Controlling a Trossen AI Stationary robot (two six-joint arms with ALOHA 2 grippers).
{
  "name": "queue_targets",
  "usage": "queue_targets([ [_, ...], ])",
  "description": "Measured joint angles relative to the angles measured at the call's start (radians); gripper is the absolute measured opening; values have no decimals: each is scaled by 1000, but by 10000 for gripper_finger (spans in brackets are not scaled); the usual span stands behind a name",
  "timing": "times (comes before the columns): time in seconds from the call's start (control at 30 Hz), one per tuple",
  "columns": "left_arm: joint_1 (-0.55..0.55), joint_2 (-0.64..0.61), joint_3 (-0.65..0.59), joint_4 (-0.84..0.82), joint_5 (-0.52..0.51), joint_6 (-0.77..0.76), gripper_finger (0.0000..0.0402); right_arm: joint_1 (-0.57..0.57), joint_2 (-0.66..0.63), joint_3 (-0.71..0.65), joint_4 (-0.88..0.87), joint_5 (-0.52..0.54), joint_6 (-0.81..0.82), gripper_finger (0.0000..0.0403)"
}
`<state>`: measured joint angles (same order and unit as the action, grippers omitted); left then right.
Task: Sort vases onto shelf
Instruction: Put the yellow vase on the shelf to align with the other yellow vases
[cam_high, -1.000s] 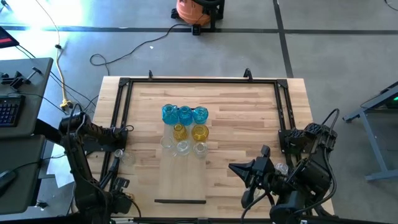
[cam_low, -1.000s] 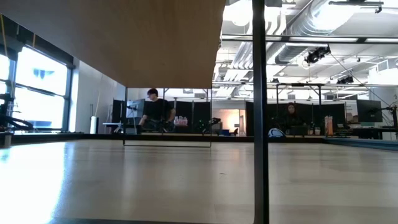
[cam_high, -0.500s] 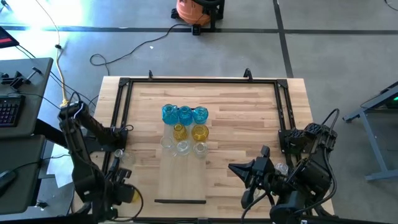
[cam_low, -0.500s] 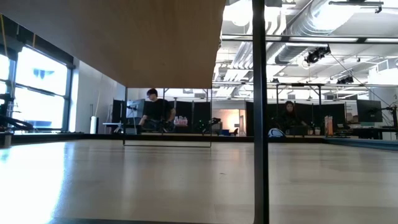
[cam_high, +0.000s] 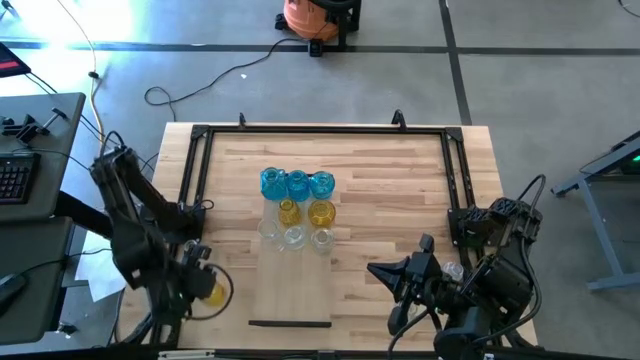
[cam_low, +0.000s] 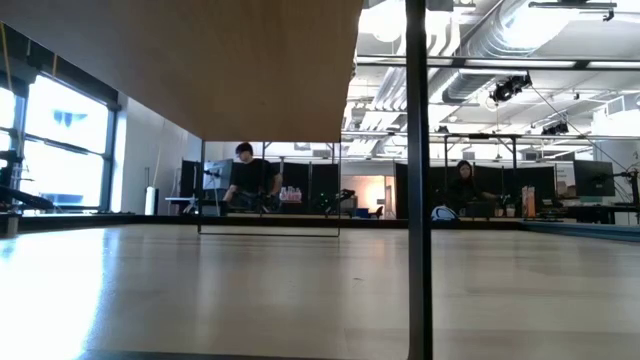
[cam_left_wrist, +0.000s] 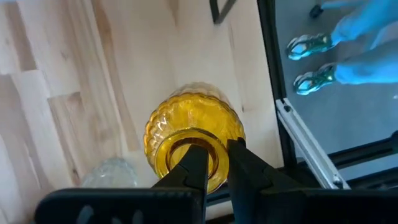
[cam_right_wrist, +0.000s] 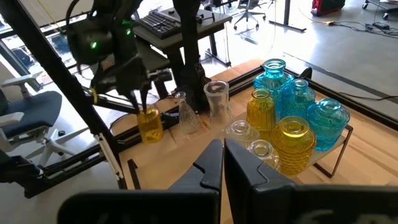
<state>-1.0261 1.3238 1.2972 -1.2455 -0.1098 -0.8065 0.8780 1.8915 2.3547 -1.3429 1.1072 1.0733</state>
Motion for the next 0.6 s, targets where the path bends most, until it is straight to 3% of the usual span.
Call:
queue_targets([
  [0.27, 102, -89, 13, -77, -4, 117, 24, 0, 0, 0, -6, 26, 0, 0],
  [0.6, 303, -88, 201, -332, -101, 397, 25, -21, 0, 0, -7, 26, 3, 0],
])
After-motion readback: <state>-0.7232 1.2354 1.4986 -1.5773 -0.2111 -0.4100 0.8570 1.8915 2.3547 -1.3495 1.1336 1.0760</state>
